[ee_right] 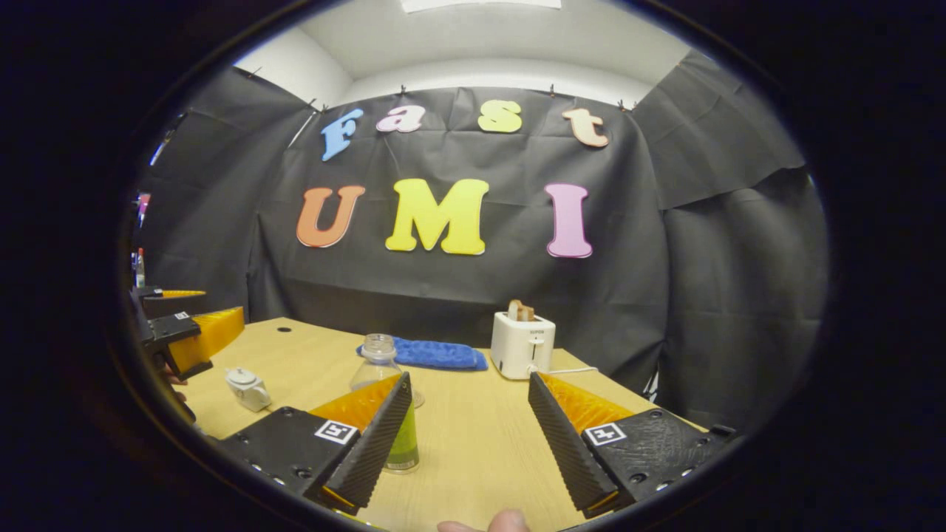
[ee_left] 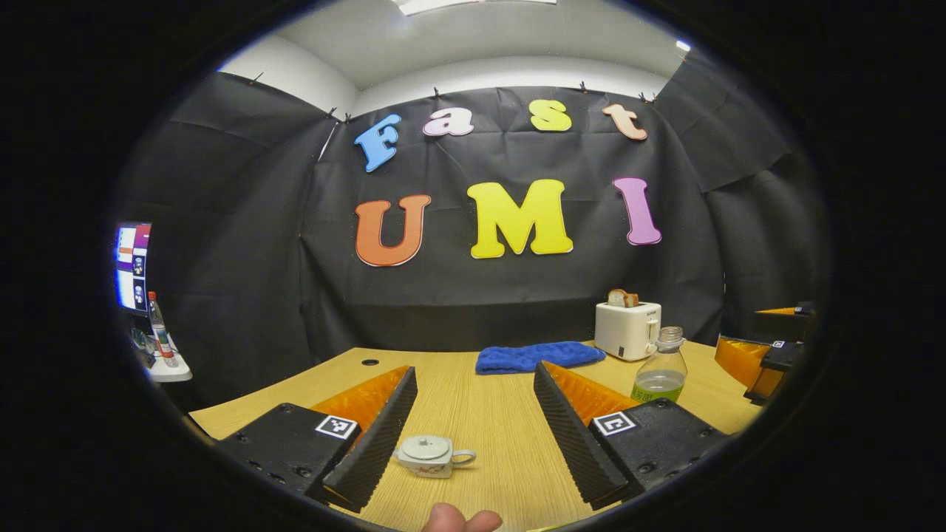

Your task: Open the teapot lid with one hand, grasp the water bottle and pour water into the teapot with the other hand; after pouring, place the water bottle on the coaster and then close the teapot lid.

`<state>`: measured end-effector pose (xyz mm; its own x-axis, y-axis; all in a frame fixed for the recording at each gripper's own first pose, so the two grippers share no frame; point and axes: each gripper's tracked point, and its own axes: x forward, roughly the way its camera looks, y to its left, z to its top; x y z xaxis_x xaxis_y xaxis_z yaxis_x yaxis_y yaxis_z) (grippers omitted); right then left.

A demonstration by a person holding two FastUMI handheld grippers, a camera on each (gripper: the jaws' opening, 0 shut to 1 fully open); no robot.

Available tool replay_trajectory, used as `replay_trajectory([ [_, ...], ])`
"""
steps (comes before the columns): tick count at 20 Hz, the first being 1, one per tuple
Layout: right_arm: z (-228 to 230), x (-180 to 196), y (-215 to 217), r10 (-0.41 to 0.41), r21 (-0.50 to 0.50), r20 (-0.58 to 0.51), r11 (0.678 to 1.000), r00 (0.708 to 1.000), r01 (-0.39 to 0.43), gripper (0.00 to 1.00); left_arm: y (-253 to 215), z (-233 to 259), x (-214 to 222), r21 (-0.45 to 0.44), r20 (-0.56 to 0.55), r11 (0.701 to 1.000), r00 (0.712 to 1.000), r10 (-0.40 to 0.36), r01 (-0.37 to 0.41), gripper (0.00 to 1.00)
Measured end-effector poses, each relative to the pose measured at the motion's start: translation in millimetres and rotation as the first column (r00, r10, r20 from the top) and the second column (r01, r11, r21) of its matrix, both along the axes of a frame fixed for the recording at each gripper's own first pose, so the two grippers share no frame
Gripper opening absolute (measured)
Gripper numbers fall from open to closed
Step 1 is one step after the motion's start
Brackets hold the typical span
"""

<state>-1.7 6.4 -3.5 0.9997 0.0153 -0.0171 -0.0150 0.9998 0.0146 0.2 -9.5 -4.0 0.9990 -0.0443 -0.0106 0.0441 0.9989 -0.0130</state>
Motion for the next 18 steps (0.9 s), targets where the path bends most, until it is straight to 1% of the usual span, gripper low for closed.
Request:
replay_trajectory([
  [5,-9.5,3.2,-2.3,0.005,-0.003,-0.014,1.0,1.0,-0.006,0.95,-0.2,-1.0,0.6,-0.011,-0.007,1.0,1.0,0.005,-0.005,0.99],
  [6,-12.1,3.8,-2.5,0.009,0.003,-0.018,1.0,1.0,-0.009,0.92,-0.6,-1.5,0.2,-0.011,-0.008,1.0,1.0,0.001,-0.001,0.99],
  [7,-12.9,4.6,-2.8,0.012,0.011,-0.021,1.0,1.0,-0.011,0.95,-0.5,-1.8,-0.3,-0.011,-0.01,1.0,1.0,-0.001,0.001,1.0],
  [10,-17.2,5.8,-6.1,0.014,0.008,-0.027,1.0,1.0,-0.014,0.95,-0.4,-2.1,1.2,-0.034,-0.007,0.999,1.0,0.0,0.0,0.99],
  [12,-20.5,5.7,-5.9,0.025,0.017,-0.029,1.0,0.999,-0.025,0.95,1.6,-6.5,4.0,-0.028,-0.012,1.0,1.0,0.005,-0.005,1.0],
  [15,-27.1,8.5,-13.3,0.014,-0.013,-0.021,1.0,1.0,-0.015,0.95,17.1,-18.4,10.8,-0.008,-0.031,0.999,0.998,0.049,-0.049,1.0],
  [17,-31.6,10.3,-13.5,0.029,-0.028,-0.024,0.999,0.999,-0.03,0.95,30.3,-33.1,9.8,-0.006,-0.049,0.997,0.996,0.08,-0.081,1.0],
  [18,-32.1,12.1,-14.6,0.033,-0.029,-0.024,0.999,0.999,-0.034,0.99,37.3,-42.3,6.4,0.003,-0.066,0.996,0.993,0.092,-0.092,1.0],
])
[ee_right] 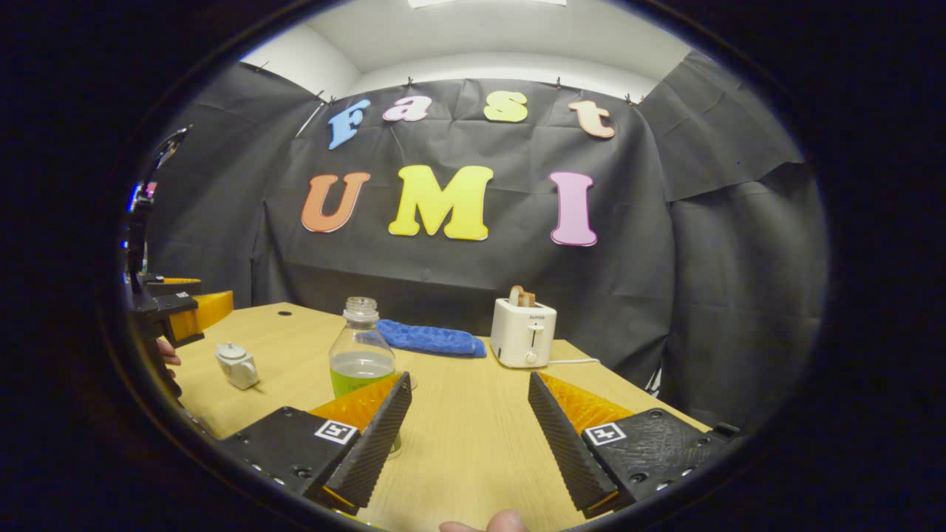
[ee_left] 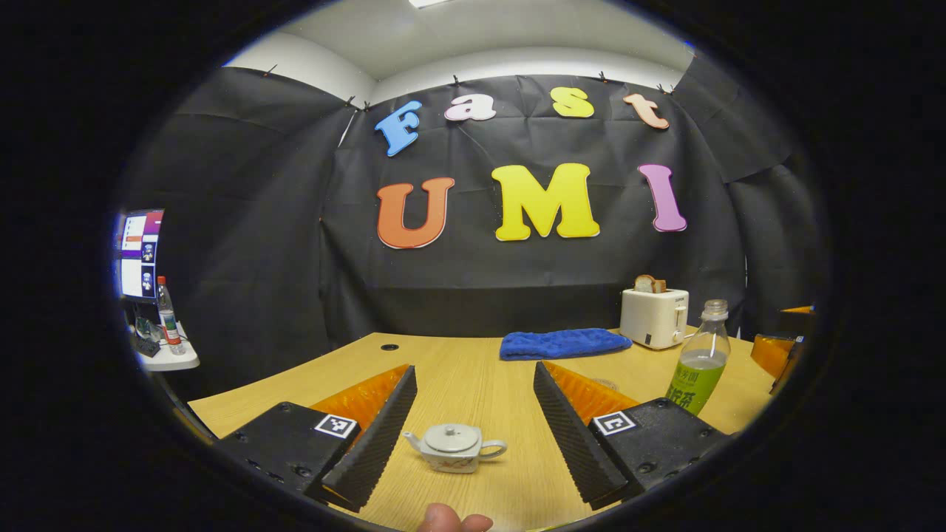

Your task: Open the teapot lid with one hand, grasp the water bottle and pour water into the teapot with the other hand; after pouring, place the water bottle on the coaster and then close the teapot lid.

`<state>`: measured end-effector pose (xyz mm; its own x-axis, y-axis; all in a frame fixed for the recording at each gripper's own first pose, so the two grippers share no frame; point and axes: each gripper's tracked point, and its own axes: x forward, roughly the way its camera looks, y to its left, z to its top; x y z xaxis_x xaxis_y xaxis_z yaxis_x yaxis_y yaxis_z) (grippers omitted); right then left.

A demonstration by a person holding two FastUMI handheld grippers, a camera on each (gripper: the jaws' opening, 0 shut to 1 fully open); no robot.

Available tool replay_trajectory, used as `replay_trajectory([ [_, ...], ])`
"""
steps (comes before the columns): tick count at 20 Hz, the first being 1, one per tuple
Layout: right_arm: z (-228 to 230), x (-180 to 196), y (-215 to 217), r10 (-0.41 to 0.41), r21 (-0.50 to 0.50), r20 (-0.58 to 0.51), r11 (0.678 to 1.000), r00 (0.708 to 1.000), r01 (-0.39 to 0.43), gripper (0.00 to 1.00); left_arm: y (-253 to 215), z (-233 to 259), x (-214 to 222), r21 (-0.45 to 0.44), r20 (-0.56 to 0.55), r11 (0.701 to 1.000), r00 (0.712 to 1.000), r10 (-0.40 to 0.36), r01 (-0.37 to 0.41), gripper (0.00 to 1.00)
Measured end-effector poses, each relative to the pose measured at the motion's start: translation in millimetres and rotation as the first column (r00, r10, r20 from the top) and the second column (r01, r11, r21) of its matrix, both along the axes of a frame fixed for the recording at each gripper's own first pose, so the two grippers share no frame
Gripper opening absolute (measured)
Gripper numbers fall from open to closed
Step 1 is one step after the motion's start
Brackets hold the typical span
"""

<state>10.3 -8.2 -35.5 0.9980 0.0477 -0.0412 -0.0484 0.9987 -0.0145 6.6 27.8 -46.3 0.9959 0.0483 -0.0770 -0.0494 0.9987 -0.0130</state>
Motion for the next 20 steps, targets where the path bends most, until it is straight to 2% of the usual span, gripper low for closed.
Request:
replay_trajectory([
  [1,-2.7,0.9,-2.2,0.003,0.003,-0.001,1.0,1.0,-0.003,0.95,8.2,-11.9,-3.2,0.008,-0.025,1.0,1.0,0.015,-0.015,1.0],
  [3,-8.8,5.1,-4.6,0.008,0.019,-0.009,1.0,1.0,-0.007,0.98,22.1,-29.2,-5.8,0.017,-0.066,0.999,0.997,0.046,-0.045,1.0],
  [4,-12.5,7.7,-3.3,0.013,0.027,-0.019,1.0,1.0,-0.012,0.95,28.0,-37.2,-4.2,0.016,-0.09,0.998,0.994,0.061,-0.06,1.0],
  [8,-22.3,12.5,-4.7,0.024,0.034,-0.049,0.999,0.998,-0.023,0.96,22.8,-54.9,10.3,-0.002,-0.136,0.999,0.99,0.041,-0.041,1.0],
  [12,-25.2,14.8,-14.3,0.004,0.032,-0.055,0.999,0.998,-0.003,0.95,15.5,-63.0,31.5,-0.002,-0.154,1.0,0.988,0.026,-0.027,0.88],
  [20,-35.6,18.5,-20.2,-0.006,0.023,-0.088,1.0,0.996,0.008,0.95,12.8,-81.0,46.2,0.013,-0.218,0.999,0.975,0.039,-0.036,0.49],
])
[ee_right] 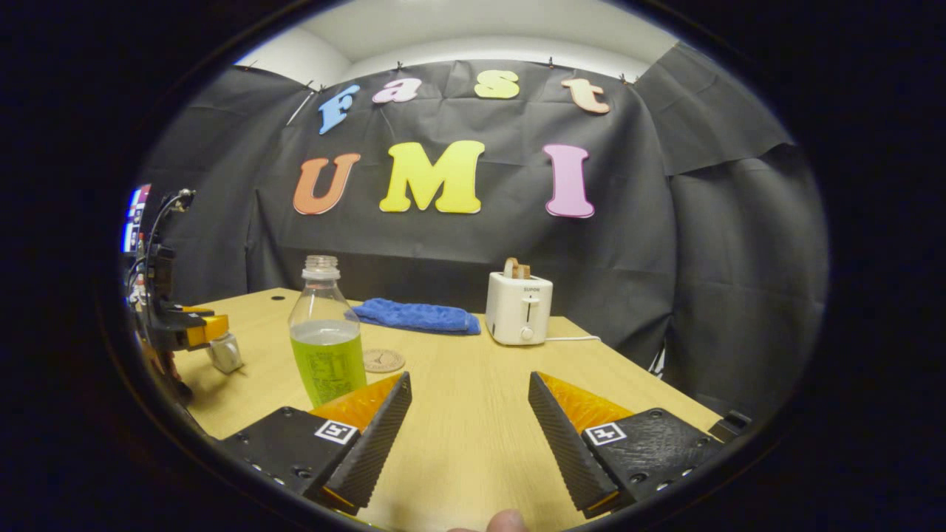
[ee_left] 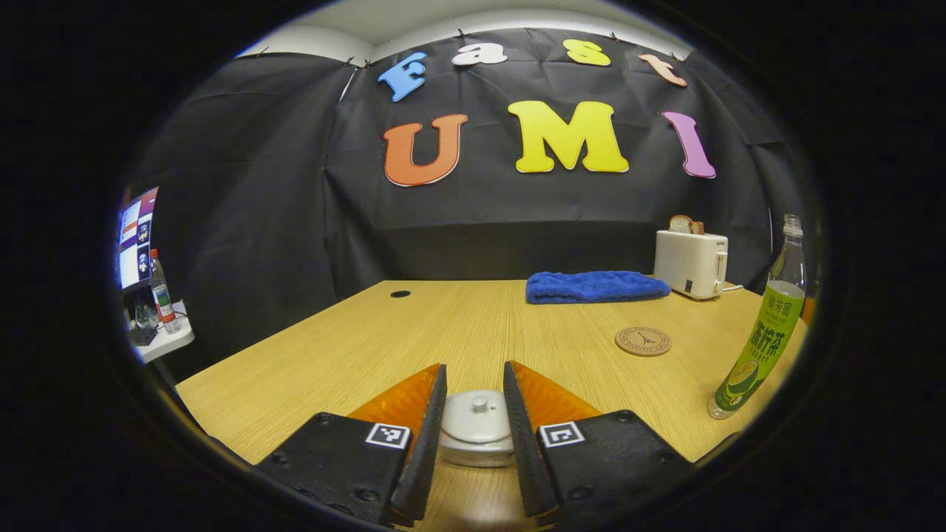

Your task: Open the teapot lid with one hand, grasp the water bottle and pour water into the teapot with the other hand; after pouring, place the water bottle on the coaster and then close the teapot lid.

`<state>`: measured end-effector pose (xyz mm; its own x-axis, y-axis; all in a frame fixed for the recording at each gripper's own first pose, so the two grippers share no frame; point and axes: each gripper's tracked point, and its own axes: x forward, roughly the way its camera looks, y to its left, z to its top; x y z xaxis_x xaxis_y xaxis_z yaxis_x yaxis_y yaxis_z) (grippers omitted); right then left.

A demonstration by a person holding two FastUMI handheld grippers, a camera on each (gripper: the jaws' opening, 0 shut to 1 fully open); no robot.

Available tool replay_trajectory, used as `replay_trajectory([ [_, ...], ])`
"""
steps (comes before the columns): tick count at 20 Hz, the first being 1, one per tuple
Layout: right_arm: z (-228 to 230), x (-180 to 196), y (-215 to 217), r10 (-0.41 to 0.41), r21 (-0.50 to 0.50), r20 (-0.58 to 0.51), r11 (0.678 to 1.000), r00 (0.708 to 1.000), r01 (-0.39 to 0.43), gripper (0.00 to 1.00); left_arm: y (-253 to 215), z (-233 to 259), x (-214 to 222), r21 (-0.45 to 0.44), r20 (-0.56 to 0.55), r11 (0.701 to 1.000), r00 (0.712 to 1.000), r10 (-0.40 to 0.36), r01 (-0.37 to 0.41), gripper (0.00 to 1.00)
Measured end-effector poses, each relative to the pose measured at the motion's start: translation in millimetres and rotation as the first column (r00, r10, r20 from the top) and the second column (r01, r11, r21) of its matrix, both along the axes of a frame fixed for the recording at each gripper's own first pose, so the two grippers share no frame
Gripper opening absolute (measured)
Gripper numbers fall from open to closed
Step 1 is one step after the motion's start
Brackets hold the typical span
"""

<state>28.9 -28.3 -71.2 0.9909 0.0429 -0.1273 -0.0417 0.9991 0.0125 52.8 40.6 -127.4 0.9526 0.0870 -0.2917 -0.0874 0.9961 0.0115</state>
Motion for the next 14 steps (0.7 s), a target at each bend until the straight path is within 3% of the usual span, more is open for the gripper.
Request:
replay_trajectory([
  [1,-0.5,1.0,0.1,0.002,-0.001,-0.001,1.0,1.0,-0.002,0.95,0.0,2.7,-0.6,0.011,0.006,1.0,1.0,0.005,-0.005,0.39],
  [6,-1.7,-0.3,4.4,0.022,0.0,-0.006,1.0,1.0,-0.022,0.99,1.1,2.8,1.1,0.02,0.0,0.999,0.999,0.035,-0.035,0.12],
  [8,-0.6,-2.3,6.7,0.037,-0.003,-0.002,0.999,0.999,-0.037,0.95,2.8,2.5,2.8,0.016,-0.003,0.999,0.999,0.039,-0.039,0.06],
  [14,-2.4,-11.7,30.1,0.126,0.034,-0.004,0.991,0.992,-0.126,0.95,1.7,31.2,1.9,-0.011,0.07,1.0,0.997,0.022,-0.021,0.04],
])
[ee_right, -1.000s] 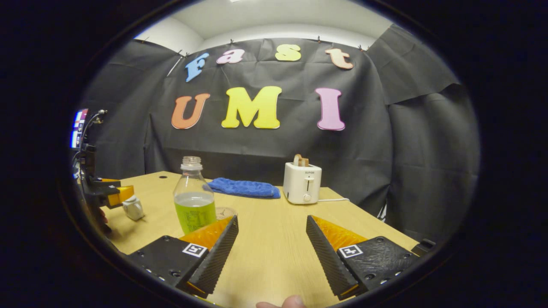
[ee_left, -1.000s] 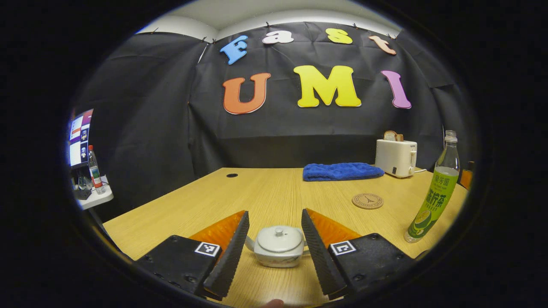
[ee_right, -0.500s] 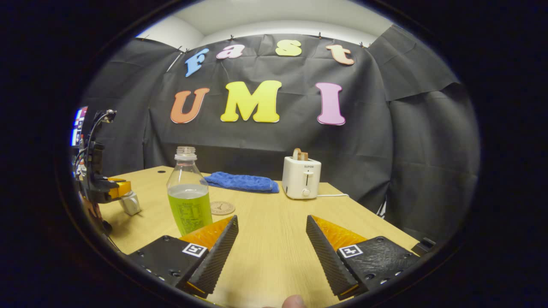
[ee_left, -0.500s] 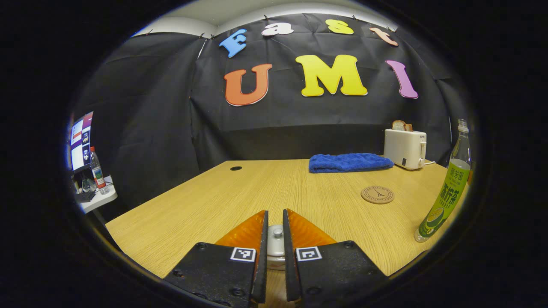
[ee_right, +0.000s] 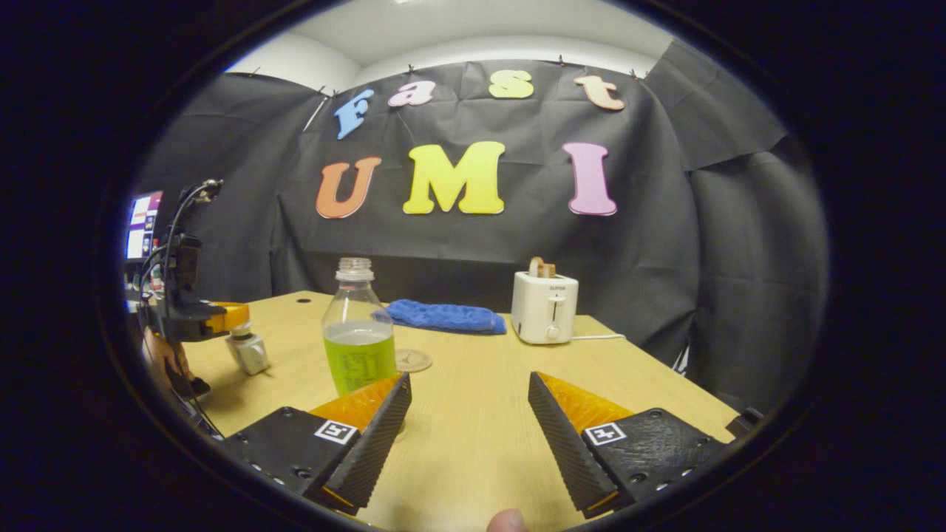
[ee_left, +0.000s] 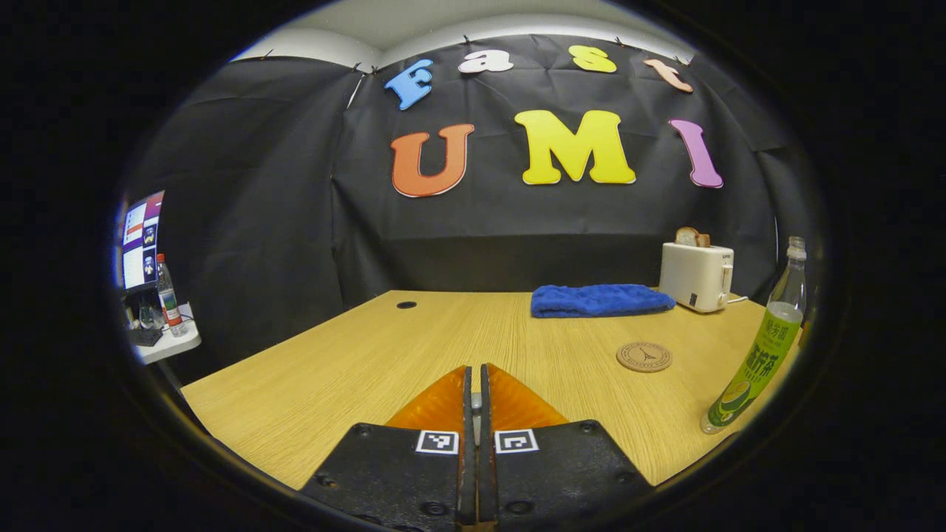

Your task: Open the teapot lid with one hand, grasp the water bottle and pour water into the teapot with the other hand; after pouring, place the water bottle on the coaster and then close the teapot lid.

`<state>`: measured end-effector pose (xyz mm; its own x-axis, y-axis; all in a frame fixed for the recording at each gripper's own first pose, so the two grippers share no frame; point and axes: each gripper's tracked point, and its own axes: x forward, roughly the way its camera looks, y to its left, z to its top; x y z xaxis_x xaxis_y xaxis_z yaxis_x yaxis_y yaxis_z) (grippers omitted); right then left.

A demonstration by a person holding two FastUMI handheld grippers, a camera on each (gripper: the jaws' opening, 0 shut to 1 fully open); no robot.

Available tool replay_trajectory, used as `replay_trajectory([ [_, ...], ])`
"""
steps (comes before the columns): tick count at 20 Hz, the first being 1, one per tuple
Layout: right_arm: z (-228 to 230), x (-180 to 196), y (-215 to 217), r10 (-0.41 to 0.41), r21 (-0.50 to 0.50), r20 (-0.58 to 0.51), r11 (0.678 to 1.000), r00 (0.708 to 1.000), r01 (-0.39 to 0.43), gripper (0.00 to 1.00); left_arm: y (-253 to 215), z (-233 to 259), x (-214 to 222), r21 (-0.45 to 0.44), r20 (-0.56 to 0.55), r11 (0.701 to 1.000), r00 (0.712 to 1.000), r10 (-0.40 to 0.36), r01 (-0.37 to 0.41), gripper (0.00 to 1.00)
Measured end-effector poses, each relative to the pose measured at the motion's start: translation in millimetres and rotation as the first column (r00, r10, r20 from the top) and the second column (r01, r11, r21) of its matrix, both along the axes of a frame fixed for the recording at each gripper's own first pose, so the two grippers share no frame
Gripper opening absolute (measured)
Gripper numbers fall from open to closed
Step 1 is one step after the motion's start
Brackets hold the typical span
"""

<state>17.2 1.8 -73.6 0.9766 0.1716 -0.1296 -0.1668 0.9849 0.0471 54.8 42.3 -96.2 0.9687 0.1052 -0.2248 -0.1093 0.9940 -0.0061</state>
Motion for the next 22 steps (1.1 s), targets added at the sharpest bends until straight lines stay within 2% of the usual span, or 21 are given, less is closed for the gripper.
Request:
replay_trajectory([
  [6,-9.7,-20.6,38.6,0.108,0.02,-0.02,0.994,0.994,-0.108,0.96,2.0,24.0,-13.7,0.0,0.068,1.0,0.998,-0.016,0.016,0.04],
  [10,-12.2,-12.8,66.7,0.142,0.043,-0.036,0.989,0.989,-0.14,0.96,6.7,28.1,-24.8,-0.024,0.076,0.999,0.997,-0.02,0.022,0.04],
  [12,-14.0,-3.9,74.1,0.136,0.04,-0.041,0.99,0.99,-0.134,0.95,10.7,33.9,-29.5,-0.035,0.099,0.999,0.995,-0.011,0.014,0.04],
  [13,-16.3,0.6,76.4,0.131,0.04,-0.046,0.991,0.99,-0.129,0.99,12.9,34.5,-30.3,-0.035,0.103,0.999,0.995,-0.01,0.013,0.04],
  [15,-13.5,10.8,83.3,0.128,0.045,-0.045,0.991,0.991,-0.126,0.95,16.2,35.4,-30.9,-0.044,0.11,0.999,0.994,-0.007,0.011,0.04],
  [22,-17.3,31.8,95.8,0.108,0.043,-0.059,0.994,0.992,-0.105,0.98,19.6,35.8,-25.7,-0.062,0.103,0.997,0.994,-0.039,0.045,0.04],
])
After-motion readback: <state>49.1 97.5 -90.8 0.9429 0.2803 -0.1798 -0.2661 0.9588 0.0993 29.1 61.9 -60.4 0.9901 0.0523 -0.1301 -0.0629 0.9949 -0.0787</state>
